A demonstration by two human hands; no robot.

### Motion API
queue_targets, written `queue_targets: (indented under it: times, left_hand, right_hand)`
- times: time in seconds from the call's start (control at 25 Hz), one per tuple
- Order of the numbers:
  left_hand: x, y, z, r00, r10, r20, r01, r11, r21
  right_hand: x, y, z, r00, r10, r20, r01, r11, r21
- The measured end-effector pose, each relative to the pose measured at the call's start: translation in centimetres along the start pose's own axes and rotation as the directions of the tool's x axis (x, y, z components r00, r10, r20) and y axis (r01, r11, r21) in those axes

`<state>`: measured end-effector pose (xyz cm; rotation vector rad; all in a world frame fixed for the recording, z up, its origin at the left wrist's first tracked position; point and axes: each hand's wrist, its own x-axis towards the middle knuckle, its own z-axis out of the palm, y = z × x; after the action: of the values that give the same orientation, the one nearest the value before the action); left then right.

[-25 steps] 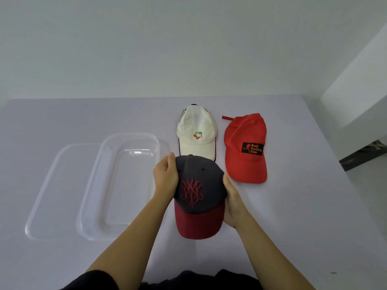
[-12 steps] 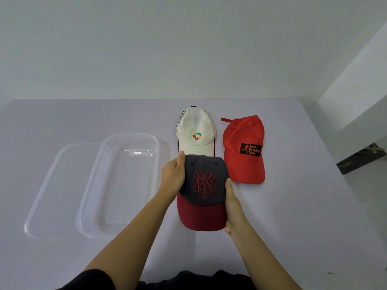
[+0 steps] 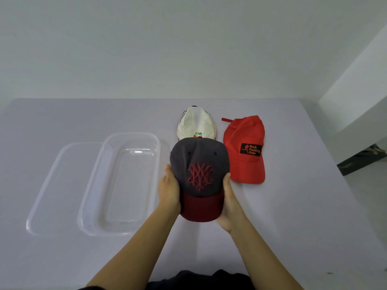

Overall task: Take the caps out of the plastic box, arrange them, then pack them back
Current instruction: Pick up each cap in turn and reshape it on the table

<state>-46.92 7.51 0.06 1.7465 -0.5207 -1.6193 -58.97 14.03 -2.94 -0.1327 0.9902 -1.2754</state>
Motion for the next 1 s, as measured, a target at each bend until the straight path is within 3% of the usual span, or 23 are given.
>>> queue_targets:
  times: [0.08,0.12,0.2,0.28,0.32,0.52,0.6,0.68,0.76,0.8,0.84,0.88,0.92,1.0]
  left_hand:
    - [0.5,0.3,-0.5,0.997,0.034,-0.074,-0.041,0.994,-0.097]
    - [0.8,0.5,-0.9,0.999,0.031,-0.034,-0.035,0.991,-0.130]
    - [0.8,0.9,-1.5,0.969,0.026,0.247,0.007,0.991,-0.132]
    - [0.9,0.8,-2.2,0.851,0.003,0.525,0.022,0.999,-0.041]
    - [0.9,0.7,-2.5,0.805,-0.013,0.594,0.024,1.000,-0.011]
    - [0.7,-0.4,-2.1,0.837,0.049,0.546,-0.023,0.998,-0.054]
    - [0.8,-0.5,-2.1,0.841,0.094,0.533,-0.072,0.996,-0.061]
    - [1.1,-0.4,-2.1,0.864,0.085,0.496,-0.031,0.993,-0.115]
    - [1.1,-0.2,-2.1,0.891,0.017,0.453,0.085,0.975,-0.205]
    - [1.0,-0.2,-2.1,0.896,-0.012,0.444,0.130,0.963,-0.236]
    - [0.9,-0.4,-2.1,0.895,-0.029,0.445,0.158,0.954,-0.256]
    - [0.7,-0.5,-2.1,0.889,-0.031,0.457,0.169,0.949,-0.266]
    - [0.6,-0.7,-2.0,0.880,-0.024,0.474,0.170,0.948,-0.268]
    - [0.3,-1.0,-1.8,0.866,0.001,0.500,0.140,0.959,-0.246]
  right_hand:
    - [-0.8,0.7,0.7,0.998,0.020,0.065,-0.019,1.000,-0.014]
    - [-1.0,1.0,0.8,0.999,0.008,0.043,-0.007,1.000,-0.019]
    - [-1.0,1.1,0.8,0.999,-0.042,-0.004,0.042,0.999,0.029]
    - [-0.9,0.4,0.6,0.994,-0.108,-0.016,0.109,0.986,0.127]
    - [-0.9,0.1,0.6,0.991,-0.133,-0.015,0.134,0.980,0.147]
    - [-0.7,-0.1,0.7,0.975,-0.199,-0.094,0.189,0.976,-0.105]
    - [-0.5,-0.4,0.3,0.965,-0.220,-0.144,0.203,0.971,-0.126]
    - [-0.3,-0.6,-0.8,0.971,-0.202,-0.130,0.192,0.978,-0.087]
    - [-0.8,-0.6,-0.9,0.963,-0.258,-0.072,0.228,0.932,-0.283]
    - [-0.9,-0.3,-1.0,0.939,-0.345,-0.014,0.283,0.793,-0.540]
    - [-0.8,0.1,-1.0,0.900,-0.431,0.072,0.318,0.533,-0.784]
    - [-0.7,0.5,-1.1,0.855,-0.495,0.158,0.304,0.230,-0.925]
    - [-0.5,0.8,-0.9,0.801,-0.561,0.210,0.249,-0.007,-0.969]
    - [-0.2,0.7,-0.6,0.702,-0.656,0.278,0.201,-0.192,-0.961]
